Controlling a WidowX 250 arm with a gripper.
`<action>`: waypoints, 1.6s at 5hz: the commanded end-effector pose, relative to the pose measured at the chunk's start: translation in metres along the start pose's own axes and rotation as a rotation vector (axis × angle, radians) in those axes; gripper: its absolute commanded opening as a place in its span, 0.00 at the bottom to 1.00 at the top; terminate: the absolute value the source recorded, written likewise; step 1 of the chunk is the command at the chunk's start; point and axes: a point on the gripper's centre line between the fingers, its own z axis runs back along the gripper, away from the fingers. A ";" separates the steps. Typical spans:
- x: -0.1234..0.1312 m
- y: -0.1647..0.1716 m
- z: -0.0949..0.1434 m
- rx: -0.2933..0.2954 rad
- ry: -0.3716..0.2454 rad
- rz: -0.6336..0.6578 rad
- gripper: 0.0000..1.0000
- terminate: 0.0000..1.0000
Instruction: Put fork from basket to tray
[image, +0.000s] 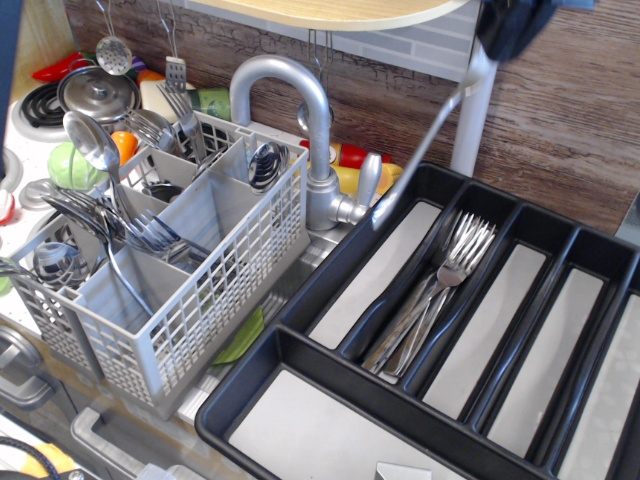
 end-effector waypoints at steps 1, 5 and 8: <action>-0.005 0.010 -0.019 -0.176 0.009 0.076 0.00 0.00; -0.003 0.019 -0.030 -0.273 0.112 0.114 1.00 0.00; -0.003 0.019 -0.030 -0.273 0.112 0.114 1.00 0.00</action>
